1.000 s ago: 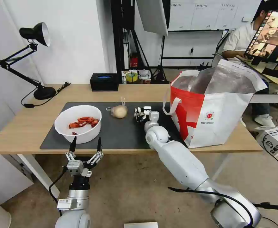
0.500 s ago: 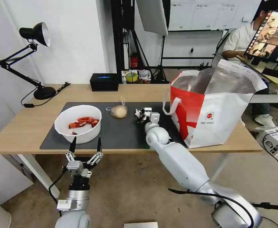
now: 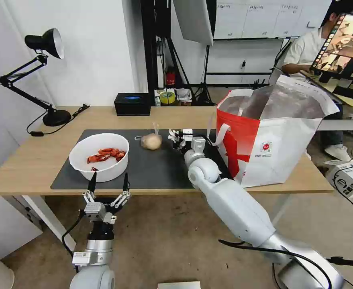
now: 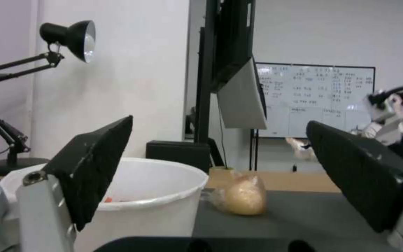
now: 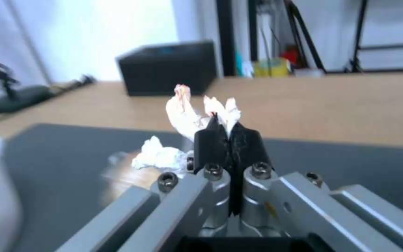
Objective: Pick up the trash from the table and place it into the takeout bag.
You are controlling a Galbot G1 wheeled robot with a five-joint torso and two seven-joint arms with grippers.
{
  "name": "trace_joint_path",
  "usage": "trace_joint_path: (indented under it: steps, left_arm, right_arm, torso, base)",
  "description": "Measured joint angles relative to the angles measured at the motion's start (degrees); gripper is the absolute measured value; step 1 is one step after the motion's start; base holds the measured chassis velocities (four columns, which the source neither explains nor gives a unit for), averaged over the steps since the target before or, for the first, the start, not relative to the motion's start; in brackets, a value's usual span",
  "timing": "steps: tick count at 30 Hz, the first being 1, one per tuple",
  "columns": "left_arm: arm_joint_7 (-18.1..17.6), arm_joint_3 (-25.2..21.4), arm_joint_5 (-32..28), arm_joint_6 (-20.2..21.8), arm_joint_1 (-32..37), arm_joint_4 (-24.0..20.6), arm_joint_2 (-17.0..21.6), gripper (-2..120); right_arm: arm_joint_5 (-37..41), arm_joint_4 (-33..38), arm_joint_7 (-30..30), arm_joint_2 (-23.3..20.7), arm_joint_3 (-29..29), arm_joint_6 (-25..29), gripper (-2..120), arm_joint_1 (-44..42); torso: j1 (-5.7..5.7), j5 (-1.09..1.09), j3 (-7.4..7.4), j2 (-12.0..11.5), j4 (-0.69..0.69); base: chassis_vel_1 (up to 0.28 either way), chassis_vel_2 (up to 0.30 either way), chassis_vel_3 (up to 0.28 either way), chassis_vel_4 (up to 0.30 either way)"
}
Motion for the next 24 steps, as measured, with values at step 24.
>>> trace_joint_path:
  steps: [24]
  left_arm:
    - [0.0, 0.6, 0.6, 0.5, -0.2, -0.4, -0.7, 100]
  right_arm:
    - [-3.5, 23.0, -1.8, -8.1, 12.6, 3.7, 0, -3.0]
  torso:
    - [0.00, 0.01, 0.00, 0.0, 0.00]
  base:
    - [0.000, 0.000, 0.000, 0.000]
